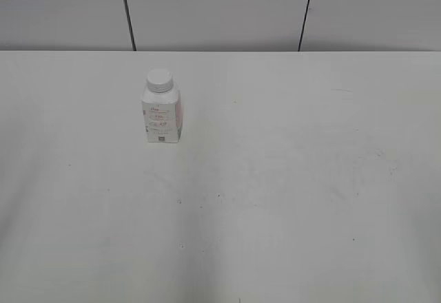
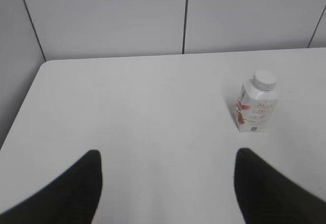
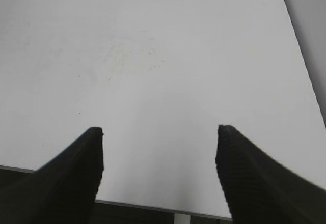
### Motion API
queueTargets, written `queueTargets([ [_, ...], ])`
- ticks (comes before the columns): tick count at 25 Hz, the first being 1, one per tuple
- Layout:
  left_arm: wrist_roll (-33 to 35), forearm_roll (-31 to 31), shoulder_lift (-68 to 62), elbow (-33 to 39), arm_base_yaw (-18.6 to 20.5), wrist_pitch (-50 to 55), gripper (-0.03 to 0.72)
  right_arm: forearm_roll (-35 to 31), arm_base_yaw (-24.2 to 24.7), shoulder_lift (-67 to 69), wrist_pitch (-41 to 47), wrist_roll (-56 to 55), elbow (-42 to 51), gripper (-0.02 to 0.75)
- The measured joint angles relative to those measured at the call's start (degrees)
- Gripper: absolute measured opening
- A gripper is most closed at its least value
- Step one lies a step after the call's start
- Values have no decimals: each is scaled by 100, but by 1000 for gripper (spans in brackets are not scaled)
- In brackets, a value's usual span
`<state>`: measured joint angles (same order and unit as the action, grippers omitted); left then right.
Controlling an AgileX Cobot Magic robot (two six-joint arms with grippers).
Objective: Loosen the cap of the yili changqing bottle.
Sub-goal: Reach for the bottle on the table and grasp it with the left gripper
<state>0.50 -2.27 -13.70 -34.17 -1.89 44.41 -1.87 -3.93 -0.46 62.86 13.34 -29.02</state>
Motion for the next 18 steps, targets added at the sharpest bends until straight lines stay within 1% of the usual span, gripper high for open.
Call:
queueTargets([
  [3, 228, 151, -847, 0, 0, -744, 496, 0, 0, 0, 0, 0, 0, 546],
  [6, 296, 179, -1631, 0, 0, -1621, 496, 0, 0, 0, 0, 0, 0, 546],
  [9, 310, 385, -2361, 0, 0, -2477, 496, 0, 0, 0, 0, 0, 0, 546],
  [14, 310, 548, -3679, 12, 0, -3536, 496, 0, 0, 0, 0, 0, 0, 546],
  [18, 310, 591, -4411, 16, 0, -4213, 496, 0, 0, 0, 0, 0, 0, 546],
])
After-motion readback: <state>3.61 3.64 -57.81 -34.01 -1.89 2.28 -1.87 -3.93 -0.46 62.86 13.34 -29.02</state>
